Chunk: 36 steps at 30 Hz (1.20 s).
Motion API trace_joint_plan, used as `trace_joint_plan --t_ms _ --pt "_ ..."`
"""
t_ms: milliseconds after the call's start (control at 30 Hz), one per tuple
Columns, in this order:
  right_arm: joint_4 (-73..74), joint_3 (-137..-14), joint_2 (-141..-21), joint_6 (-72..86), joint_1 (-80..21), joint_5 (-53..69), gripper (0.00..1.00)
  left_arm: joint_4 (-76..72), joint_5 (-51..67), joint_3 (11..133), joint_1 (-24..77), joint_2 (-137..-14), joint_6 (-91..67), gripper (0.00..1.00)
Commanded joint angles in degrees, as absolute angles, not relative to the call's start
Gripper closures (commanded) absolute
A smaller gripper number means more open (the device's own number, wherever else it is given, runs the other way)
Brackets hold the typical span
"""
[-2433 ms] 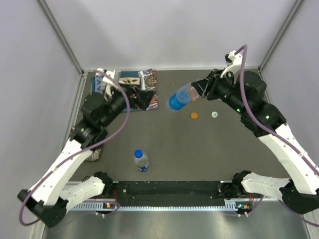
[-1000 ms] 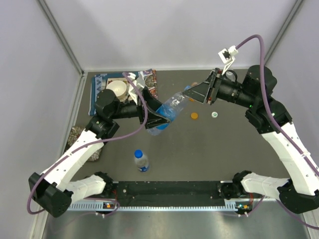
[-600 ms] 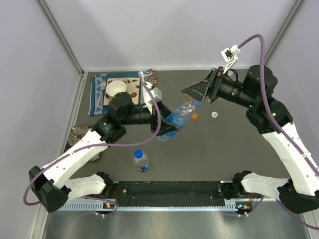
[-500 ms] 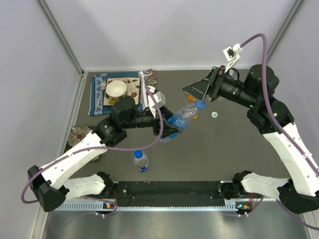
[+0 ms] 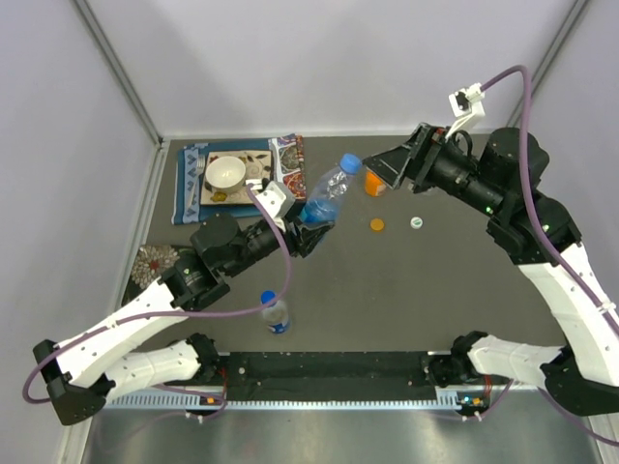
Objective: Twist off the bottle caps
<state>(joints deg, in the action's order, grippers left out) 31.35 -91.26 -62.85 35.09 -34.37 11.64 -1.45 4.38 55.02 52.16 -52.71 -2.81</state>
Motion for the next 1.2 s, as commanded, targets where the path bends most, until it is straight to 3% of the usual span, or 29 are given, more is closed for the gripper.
trace_joint_plan --t_ms 0,367,500,800,900,933,1000,1167 --pt "30.9 -95.7 -64.2 34.8 -37.3 7.9 0.23 -5.6 -5.8 54.6 53.2 -51.9 -1.4 0.77" --pt "30.2 -101.1 -72.6 33.7 -41.7 4.8 0.24 -5.3 -6.8 53.8 53.5 -51.4 -1.2 0.78" --pt "29.8 -101.3 -74.2 33.6 -41.9 4.9 0.29 -5.3 -6.9 53.5 53.6 -51.0 -1.1 0.78" --pt "29.1 -99.5 -74.1 33.0 -42.2 4.8 0.58 -5.2 -7.0 53.2 53.6 -50.6 -0.7 0.77" --pt "28.8 -98.4 -73.7 32.7 -42.1 4.8 0.77 -5.2 -6.5 53.2 53.6 -50.7 -0.9 0.76" --pt "28.8 -98.2 -73.4 32.5 -42.2 4.9 0.89 -5.3 -6.2 53.2 53.6 -50.6 -1.0 0.76" --pt "28.7 -97.5 -73.1 31.5 -42.1 5.5 1.0 -5.7 -4.9 53.0 53.6 -50.4 -1.2 0.75" --pt "28.7 -97.7 -72.6 25.3 -42.2 15.4 1.0 -3.8 7.9 54.9 53.4 -50.5 -2.8 0.75"
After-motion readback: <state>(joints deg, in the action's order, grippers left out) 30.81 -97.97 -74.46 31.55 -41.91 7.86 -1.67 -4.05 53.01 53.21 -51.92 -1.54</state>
